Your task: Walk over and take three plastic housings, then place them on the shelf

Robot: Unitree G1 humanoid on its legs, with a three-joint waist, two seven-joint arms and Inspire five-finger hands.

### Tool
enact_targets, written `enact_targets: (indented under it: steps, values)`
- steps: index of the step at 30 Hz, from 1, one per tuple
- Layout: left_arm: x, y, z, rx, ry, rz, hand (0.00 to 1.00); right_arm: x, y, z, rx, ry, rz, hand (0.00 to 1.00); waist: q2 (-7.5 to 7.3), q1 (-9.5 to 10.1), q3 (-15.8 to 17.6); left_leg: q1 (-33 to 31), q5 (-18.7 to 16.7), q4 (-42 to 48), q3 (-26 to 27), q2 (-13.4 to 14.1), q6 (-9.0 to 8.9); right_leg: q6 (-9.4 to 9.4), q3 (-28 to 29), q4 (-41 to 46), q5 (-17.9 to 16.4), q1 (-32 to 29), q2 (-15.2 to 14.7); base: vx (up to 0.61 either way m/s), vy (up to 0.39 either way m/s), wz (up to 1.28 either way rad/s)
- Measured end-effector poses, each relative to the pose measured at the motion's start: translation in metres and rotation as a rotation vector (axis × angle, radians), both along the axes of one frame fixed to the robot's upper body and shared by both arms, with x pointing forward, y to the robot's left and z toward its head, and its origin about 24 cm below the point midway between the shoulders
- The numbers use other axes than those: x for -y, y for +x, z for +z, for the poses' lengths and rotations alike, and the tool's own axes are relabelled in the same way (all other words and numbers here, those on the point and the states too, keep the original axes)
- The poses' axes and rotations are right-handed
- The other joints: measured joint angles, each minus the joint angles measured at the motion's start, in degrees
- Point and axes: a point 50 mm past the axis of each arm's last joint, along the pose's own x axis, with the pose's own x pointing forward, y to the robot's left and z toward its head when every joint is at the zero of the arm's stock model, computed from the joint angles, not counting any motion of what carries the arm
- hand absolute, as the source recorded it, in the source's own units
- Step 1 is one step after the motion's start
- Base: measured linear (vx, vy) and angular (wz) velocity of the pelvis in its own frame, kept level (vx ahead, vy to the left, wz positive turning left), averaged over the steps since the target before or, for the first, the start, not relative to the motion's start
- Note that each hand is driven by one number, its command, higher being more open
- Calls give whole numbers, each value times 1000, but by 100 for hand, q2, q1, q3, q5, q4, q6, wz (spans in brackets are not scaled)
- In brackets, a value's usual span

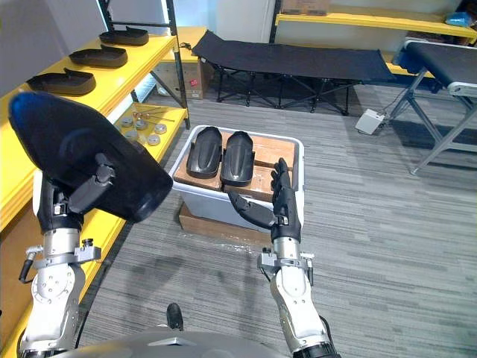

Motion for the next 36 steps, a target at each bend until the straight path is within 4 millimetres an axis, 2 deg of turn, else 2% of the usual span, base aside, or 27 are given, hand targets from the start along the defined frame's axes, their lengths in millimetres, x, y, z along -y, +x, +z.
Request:
enact_targets:
  steps: [3, 6, 8, 10, 11, 13, 17, 19, 20, 21, 22, 23, 25, 27, 28, 30, 31, 32, 33, 34, 36]
  values:
    - [1, -4, -5, -23, -50, -46, 0, 3, -3, -6, -45, 10, 24, 100, 19, -9, -12, 15, -9, 1, 23, 3, -8, 3, 24, 1, 2, 0, 1, 14, 7, -6]
    - [1, -7, -6, -41, -57, -55, 0, -1, -3, -8, -57, 16, 83, 100, 24, 68, -15, 10, -10, 5, -9, -2, -10, 5, -19, -5, 1, 19, 4, 10, 2, 16]
    - [2, -12, -1, -41, -69, -62, 0, -16, 0, -19, -127, -8, 275, 100, 20, 224, -15, -2, 3, 5, -413, -90, -15, 38, -443, 30, -104, 287, 10, 20, -11, 80]
    - [2, -13, 3, -20, -94, -70, 0, -25, -2, -26, -160, -26, 358, 100, 24, 411, -15, -35, 32, 3, -664, -134, -18, 55, -693, 125, -207, 399, 12, -7, -18, 72]
    - [0, -14, 6, -6, -91, -62, 0, -31, -2, -26, -162, -27, 392, 100, 30, 572, -18, -93, 63, 5, -797, -148, -21, 67, -811, 219, -286, 406, 17, -19, -16, 59]
    - [-6, -21, 6, -6, -108, -33, 0, -39, 7, -24, -158, -61, 448, 100, 31, 655, -15, -131, 103, 18, -970, -162, -24, 86, -973, 336, -352, 452, 25, -20, -16, 57]
    - [-11, -35, -4, -59, -128, -5, 0, -38, 23, -13, -120, -118, 455, 100, 34, 786, -3, -193, 210, 18, -1330, -270, 38, 165, -1468, 548, -539, 738, 29, -44, -8, 70]
    - [-9, -38, -6, -76, -123, -35, 0, -33, 26, -11, -118, -126, 426, 100, 82, 744, 56, -300, 125, 29, -926, -230, 199, 208, -1906, 619, -597, 887, 46, -88, -1, 113]
    - [-7, -37, -6, -78, -122, -60, 0, -29, 27, -11, -124, -133, 413, 100, 46, 641, 91, -318, 78, 71, -568, -197, 338, 209, -2153, 627, -598, 975, 45, -109, 31, 136]
    - [-2, -36, -7, -82, -121, -103, 0, -23, 27, -12, -139, -156, 396, 100, 102, 596, 152, -433, 50, 276, -192, -134, 432, 238, -2353, 665, -666, 1082, 36, -122, 60, 139]
    - [2, -35, -8, -87, -121, -138, 0, -17, 28, -12, -146, -198, 387, 100, 209, 626, 240, -518, 69, 446, -23, -77, 460, 262, -2437, 781, -805, 1123, 15, -127, 80, 100]
    - [3, -35, -8, -90, -122, -148, 0, -16, 28, -12, -148, -205, 384, 100, 256, 634, 294, -522, 69, 474, -2, -80, 460, 252, -2412, 815, -854, 1141, 12, -127, 89, 67]
    - [4, -36, -9, -94, -120, -166, 0, -18, 27, -13, -149, -209, 393, 100, 355, 623, 398, -521, 58, 479, 88, -110, 443, 265, -2315, 854, -937, 1137, -12, -146, 118, 32]
    - [4, -36, -9, -93, -126, -177, 0, -21, 26, -14, -148, -223, 407, 100, 327, 640, 421, -507, -48, 502, 311, -108, 299, 263, -2175, 878, -943, 1061, -137, -85, 114, -18]
    - [5, -36, -9, -87, -146, -197, 0, -21, 24, -14, -148, -217, 402, 100, 327, 629, 423, -486, -45, 503, 360, -120, 303, 270, -2021, 963, -947, 981, -186, -50, 111, -42]
    - [7, -34, -8, -83, -134, -237, 0, -17, 16, -14, -149, -196, 373, 100, 275, 519, 451, -467, -28, 493, 387, -171, 349, 215, -1498, 1155, -1073, 805, -224, -48, 107, -19]
    - [10, -30, -7, -80, -118, -285, 0, -11, 9, -13, -145, -177, 338, 100, 227, 362, 488, -462, -4, 437, 318, -233, 382, 182, -1133, 1314, -1233, 697, -234, -46, 66, 26]
    - [15, -24, -8, -86, -102, -348, 0, -3, 4, -14, -146, -169, 298, 100, 207, 258, 492, -423, 106, 311, 289, -316, 510, 198, -1013, 1482, -1339, 623, -295, -41, 61, 24]
    - [18, -21, -10, -91, -96, -377, 0, 0, 2, -15, -148, -169, 283, 100, 210, 235, 498, -394, 164, 258, 310, -334, 560, 206, -974, 1551, -1369, 592, -326, -22, 53, 5]
    - [23, -17, -11, -100, -86, -426, 0, 4, 1, -15, -149, -170, 263, 100, 207, 159, 516, -388, 184, 247, 338, -344, 582, 206, -931, 1643, -1413, 542, -368, -7, 43, -14]
    - [31, -13, -10, -105, -63, -507, 0, 7, -1, -13, -120, -173, 269, 100, 200, 127, 535, -391, 192, 273, 443, -310, 584, 186, -707, 1849, -1503, 380, -393, -24, 35, -26]
